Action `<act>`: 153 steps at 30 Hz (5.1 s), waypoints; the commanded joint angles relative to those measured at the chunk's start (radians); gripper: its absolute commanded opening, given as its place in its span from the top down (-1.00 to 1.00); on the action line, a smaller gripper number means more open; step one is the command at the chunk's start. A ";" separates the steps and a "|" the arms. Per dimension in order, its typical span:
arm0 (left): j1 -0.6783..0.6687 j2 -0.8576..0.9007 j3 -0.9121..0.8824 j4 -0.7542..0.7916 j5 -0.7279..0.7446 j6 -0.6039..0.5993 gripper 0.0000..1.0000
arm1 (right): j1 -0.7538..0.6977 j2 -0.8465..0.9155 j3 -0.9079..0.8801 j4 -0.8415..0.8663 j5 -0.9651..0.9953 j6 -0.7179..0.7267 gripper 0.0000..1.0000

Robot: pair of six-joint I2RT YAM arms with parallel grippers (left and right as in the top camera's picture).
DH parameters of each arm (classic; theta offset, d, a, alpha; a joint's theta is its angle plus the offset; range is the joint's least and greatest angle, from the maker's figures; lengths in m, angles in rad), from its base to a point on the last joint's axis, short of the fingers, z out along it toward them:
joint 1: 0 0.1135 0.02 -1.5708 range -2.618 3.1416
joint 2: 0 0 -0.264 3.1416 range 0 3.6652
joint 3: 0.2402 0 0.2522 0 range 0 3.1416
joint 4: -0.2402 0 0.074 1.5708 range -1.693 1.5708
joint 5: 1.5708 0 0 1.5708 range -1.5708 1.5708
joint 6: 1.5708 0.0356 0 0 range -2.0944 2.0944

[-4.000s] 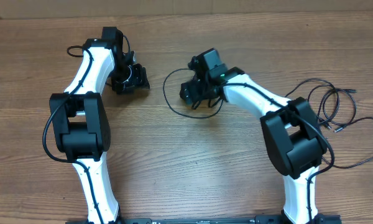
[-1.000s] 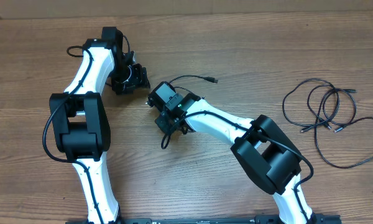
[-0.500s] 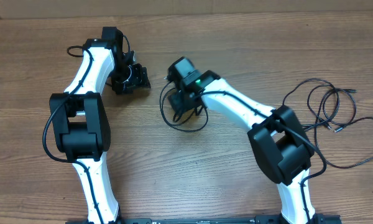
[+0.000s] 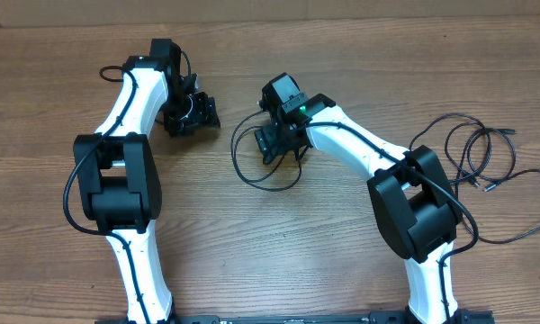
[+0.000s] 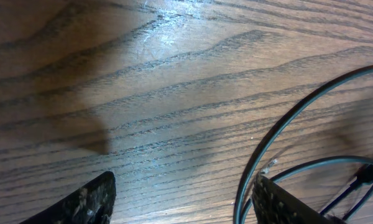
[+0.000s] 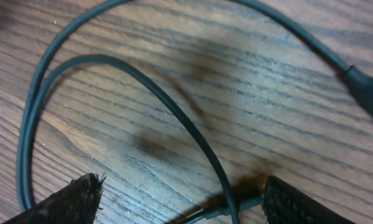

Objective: Untangle cables

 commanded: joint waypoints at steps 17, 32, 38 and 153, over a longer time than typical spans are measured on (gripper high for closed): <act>-0.010 0.010 -0.010 0.003 0.012 0.022 -0.41 | -0.009 0.010 -0.024 -0.033 0.066 0.227 -0.66; -0.010 0.010 -0.010 0.002 0.012 0.022 -0.40 | 0.005 0.010 -0.014 -0.112 0.137 0.655 -0.31; -0.010 0.010 -0.010 0.003 0.012 0.022 -0.41 | 0.016 0.010 -0.023 -0.019 0.063 0.700 -0.59; -0.014 0.010 -0.009 0.005 0.014 0.022 -0.45 | -0.230 -0.298 0.119 -0.336 0.146 0.383 0.93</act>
